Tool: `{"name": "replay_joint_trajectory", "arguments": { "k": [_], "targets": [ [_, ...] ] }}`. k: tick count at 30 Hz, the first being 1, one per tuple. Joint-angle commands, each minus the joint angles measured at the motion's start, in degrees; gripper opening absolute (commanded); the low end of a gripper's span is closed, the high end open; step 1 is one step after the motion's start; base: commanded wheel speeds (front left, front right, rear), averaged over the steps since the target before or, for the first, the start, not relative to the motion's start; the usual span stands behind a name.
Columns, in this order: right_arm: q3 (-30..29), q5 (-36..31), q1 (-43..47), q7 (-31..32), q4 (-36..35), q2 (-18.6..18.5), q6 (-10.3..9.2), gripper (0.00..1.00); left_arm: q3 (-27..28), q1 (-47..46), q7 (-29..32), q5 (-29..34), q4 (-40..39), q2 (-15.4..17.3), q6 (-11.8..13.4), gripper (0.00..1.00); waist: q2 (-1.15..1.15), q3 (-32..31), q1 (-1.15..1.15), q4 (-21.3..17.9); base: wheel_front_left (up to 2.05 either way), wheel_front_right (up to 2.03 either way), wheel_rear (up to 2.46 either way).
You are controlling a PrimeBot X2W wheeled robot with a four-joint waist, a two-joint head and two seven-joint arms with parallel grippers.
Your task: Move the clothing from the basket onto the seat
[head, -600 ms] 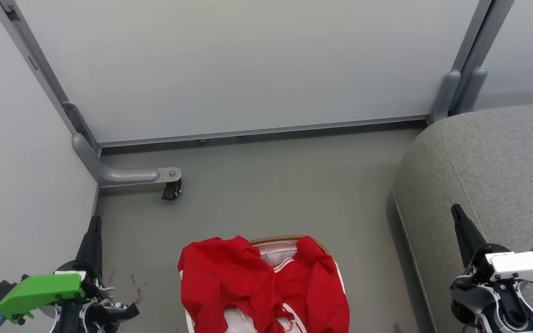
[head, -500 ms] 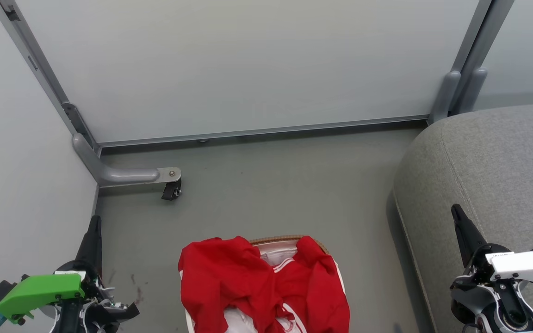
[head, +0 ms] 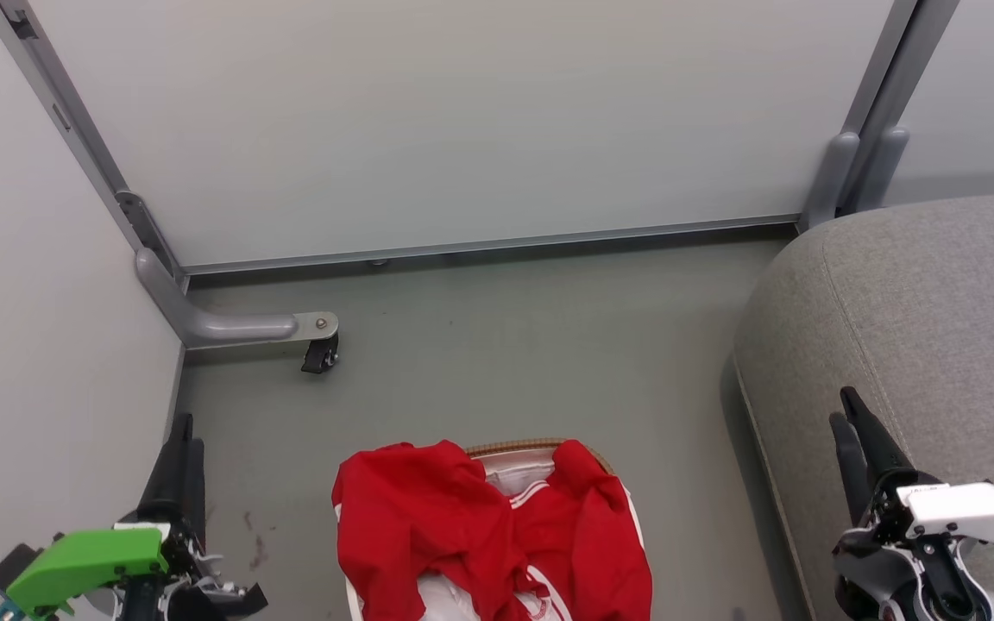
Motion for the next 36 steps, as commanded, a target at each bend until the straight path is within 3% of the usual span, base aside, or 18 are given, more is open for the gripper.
{"name": "replay_joint_trajectory", "arguments": {
  "k": [1,9,23,36],
  "targets": [
    [0.03,0.00,0.26,-0.01,0.40,0.12,0.00,1.00,-0.03,0.39,-0.01,0.00,0.41,-0.09,0.01,1.00,0.00,0.01,0.00,0.00,0.00,0.00,0.00],
    [0.98,-3.96,-0.04,-2.25,0.00,-1.25,0.00,1.00,-0.70,-0.37,-2.24,5.23,1.49,0.58,-0.02,1.00,0.00,0.15,0.00,0.05,0.00,0.00,0.00],
    [1.88,-22.27,-0.56,-5.88,-1.85,-2.55,0.01,1.00,-2.29,-0.89,-5.86,25.32,1.21,0.93,0.10,1.00,0.00,0.45,0.00,0.19,0.00,0.00,0.00],
    [4.68,-37.38,-0.52,-8.84,-2.22,-4.07,0.01,1.00,-7.31,-0.87,-8.79,39.42,2.04,2.90,2.74,1.00,0.00,0.52,0.00,0.25,0.00,0.00,0.00]
  ]
}}
